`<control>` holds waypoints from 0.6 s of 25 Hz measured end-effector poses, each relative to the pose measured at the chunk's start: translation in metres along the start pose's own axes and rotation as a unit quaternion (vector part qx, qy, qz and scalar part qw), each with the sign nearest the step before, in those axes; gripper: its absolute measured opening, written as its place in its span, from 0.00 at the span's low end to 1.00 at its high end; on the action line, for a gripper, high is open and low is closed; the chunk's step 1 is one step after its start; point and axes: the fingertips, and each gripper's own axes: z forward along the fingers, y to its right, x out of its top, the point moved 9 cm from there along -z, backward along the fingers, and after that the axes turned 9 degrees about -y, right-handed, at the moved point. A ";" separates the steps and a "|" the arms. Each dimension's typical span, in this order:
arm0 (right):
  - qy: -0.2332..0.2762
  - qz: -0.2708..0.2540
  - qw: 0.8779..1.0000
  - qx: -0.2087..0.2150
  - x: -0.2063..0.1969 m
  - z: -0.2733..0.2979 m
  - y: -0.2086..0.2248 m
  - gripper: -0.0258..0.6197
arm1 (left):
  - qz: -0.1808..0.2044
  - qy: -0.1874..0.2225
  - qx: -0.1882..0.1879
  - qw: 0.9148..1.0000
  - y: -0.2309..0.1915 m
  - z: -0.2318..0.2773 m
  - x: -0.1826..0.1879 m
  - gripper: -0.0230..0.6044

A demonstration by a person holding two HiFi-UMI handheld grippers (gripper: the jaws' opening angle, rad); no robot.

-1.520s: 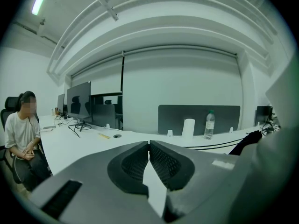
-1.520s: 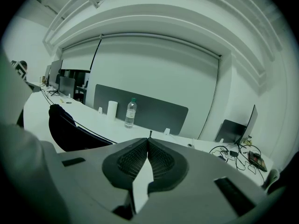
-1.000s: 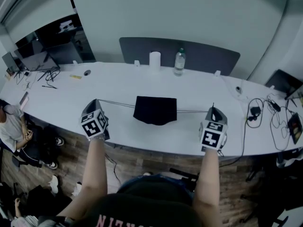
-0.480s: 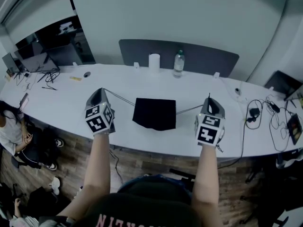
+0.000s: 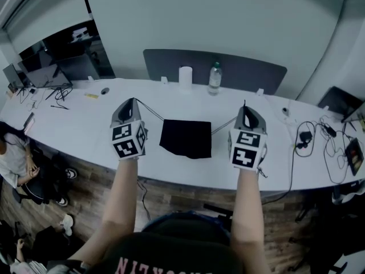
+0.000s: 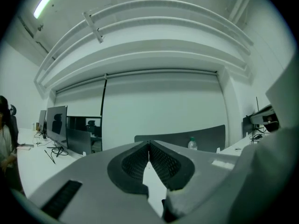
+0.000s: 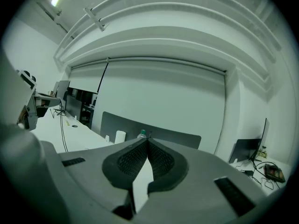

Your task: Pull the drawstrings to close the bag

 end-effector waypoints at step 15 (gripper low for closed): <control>0.136 -0.033 0.990 0.025 0.018 -0.028 -0.009 0.04 | 0.063 0.127 -0.024 0.990 0.008 -0.026 0.024 0.05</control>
